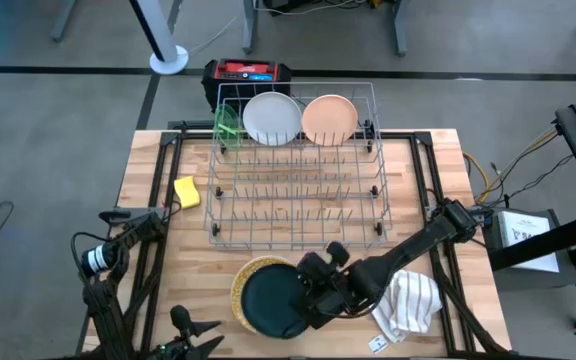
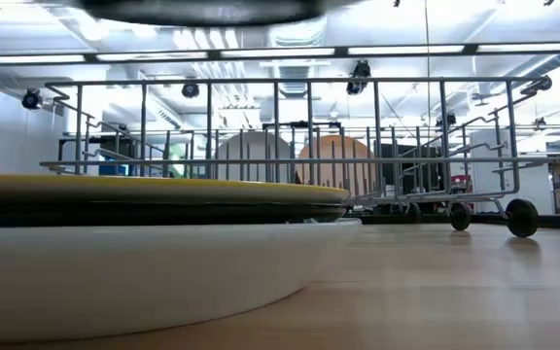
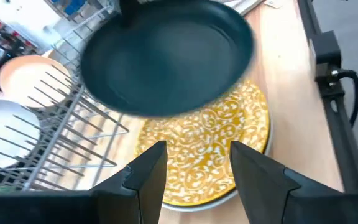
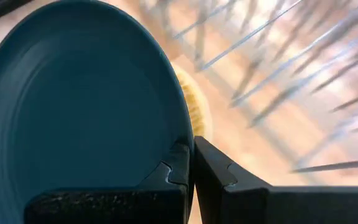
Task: Sort dishes
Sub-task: Put the black plate into the dish rack
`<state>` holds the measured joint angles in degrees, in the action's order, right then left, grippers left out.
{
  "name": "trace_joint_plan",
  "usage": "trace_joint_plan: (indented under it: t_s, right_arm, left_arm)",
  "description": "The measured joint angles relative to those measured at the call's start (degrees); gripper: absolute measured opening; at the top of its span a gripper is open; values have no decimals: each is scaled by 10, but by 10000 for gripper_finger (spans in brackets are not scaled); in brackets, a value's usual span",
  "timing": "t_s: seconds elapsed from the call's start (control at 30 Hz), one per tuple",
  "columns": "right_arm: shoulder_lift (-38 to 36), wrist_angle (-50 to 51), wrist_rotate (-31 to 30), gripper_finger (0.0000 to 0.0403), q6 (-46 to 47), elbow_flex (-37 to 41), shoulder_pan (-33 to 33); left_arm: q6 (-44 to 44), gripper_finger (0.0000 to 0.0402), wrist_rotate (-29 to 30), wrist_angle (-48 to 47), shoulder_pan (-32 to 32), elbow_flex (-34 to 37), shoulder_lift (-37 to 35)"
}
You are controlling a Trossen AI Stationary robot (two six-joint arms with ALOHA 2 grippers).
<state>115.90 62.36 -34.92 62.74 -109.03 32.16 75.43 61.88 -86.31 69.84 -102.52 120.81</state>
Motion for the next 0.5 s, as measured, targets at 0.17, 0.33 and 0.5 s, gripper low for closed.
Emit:
trace_joint_plan:
  t_s: [0.17, 0.33, 0.5]
  right_arm:
    - [-1, 175, -72, 0, 3, -124, 0]
    - [-17, 266, -143, 0, -8, -213, -14]
    - [-58, 278, -206, 0, -81, -241, -52]
  left_arm:
    - [1, 166, 1, -38, 0, 1, 0]
    - [-47, 166, 4, -37, 0, 13, -1]
    - [-94, 166, 6, -38, -8, 51, -2]
